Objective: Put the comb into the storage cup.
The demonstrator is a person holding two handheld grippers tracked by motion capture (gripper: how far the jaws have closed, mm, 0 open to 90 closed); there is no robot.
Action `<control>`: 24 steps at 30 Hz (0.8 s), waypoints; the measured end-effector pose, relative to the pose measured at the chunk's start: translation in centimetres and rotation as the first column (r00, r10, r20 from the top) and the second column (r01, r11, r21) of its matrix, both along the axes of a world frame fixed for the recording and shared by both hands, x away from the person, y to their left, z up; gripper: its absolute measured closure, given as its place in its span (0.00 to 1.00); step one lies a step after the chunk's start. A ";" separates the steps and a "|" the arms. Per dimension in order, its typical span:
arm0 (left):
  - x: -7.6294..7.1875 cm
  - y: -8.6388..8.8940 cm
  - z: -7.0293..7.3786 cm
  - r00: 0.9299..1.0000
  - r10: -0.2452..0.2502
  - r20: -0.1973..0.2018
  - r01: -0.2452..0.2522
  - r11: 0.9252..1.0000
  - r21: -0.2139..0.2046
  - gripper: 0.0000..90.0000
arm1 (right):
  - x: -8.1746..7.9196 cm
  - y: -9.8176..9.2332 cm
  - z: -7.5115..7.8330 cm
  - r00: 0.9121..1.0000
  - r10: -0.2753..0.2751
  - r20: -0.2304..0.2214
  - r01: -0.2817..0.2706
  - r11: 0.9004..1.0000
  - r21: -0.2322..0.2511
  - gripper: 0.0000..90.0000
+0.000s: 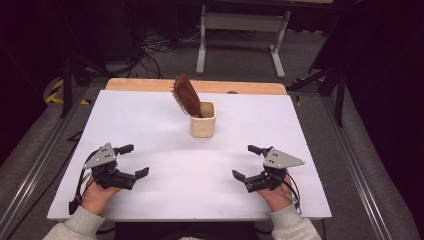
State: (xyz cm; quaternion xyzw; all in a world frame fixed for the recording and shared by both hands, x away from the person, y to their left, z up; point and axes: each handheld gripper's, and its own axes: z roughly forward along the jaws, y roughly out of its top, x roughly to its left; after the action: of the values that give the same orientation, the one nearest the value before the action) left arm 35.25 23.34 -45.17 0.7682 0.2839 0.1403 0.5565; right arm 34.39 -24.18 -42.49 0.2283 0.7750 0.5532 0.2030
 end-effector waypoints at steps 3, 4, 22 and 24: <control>-0.3 0.3 -0.9 1.000 0.022 -0.005 -0.022 1.000 -0.017 0.00 | 0.0 -0.1 -0.2 1.000 0.001 -0.005 -0.001 1.000 0.000 0.03; -0.4 0.5 -1.2 1.000 0.027 -0.011 -0.027 0.999 -0.022 0.00 | -0.1 -0.2 -0.3 1.000 -0.003 -0.004 0.003 1.000 0.001 0.03; -0.9 1.0 -1.7 0.996 0.083 -0.023 -0.084 0.995 -0.051 0.00 | -0.6 0.1 -2.4 0.999 -0.005 -0.041 0.005 1.000 -0.008 0.02; -1.0 1.1 -1.6 0.995 0.096 -0.027 -0.098 0.993 -0.067 0.00 | -0.6 0.0 -2.4 0.999 -0.013 -0.043 0.013 1.000 -0.006 0.02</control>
State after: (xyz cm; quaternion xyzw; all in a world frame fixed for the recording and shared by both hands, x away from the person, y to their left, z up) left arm 34.28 24.47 -46.78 0.7356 0.3321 0.1485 0.5715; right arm 33.82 -24.19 -44.88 0.2447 0.7794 0.5444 0.1905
